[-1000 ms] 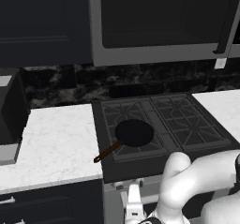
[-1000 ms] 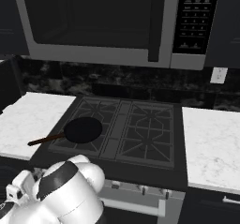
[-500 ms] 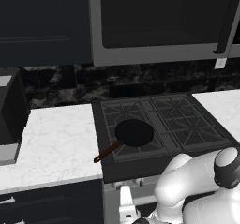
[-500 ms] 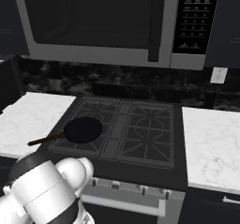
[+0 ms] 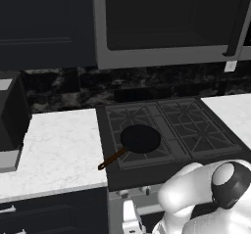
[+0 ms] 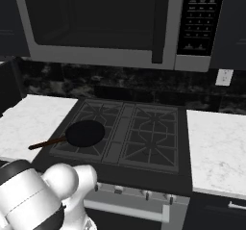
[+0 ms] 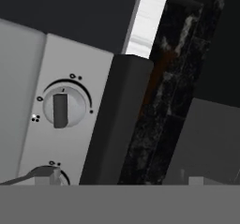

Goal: Turn off the front left burner of the stove.

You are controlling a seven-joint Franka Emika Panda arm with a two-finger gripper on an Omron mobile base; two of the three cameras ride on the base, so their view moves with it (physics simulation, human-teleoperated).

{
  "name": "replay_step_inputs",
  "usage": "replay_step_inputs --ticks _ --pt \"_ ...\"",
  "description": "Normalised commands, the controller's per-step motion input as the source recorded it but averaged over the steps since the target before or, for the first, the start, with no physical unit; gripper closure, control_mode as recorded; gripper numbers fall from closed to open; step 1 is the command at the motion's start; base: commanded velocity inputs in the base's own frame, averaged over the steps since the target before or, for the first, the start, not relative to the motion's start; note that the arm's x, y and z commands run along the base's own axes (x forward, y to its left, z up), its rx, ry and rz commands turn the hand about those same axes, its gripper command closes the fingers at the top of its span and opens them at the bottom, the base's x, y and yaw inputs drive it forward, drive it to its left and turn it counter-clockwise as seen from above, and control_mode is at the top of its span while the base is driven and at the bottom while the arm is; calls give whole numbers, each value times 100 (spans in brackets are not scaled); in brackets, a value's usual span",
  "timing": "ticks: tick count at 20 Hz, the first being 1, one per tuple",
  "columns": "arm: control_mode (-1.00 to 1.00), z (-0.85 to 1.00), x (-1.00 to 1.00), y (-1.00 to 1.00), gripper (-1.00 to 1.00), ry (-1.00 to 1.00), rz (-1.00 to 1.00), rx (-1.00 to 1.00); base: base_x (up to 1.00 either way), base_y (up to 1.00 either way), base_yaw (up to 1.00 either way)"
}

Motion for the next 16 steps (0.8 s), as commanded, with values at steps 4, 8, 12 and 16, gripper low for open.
replay_step_inputs --ticks 4,8,12,16 --pt "-100 -4 11 0 -100 -4 0 0 0 0 0" --pt "-100 -1 14 0 -100 -5 0 0 0 0 0" --pt "-100 -2 13 2 -100 -3 0 0 0 0 0" --pt "-100 -4 14 1 -100 0 0 0 0 0 0"
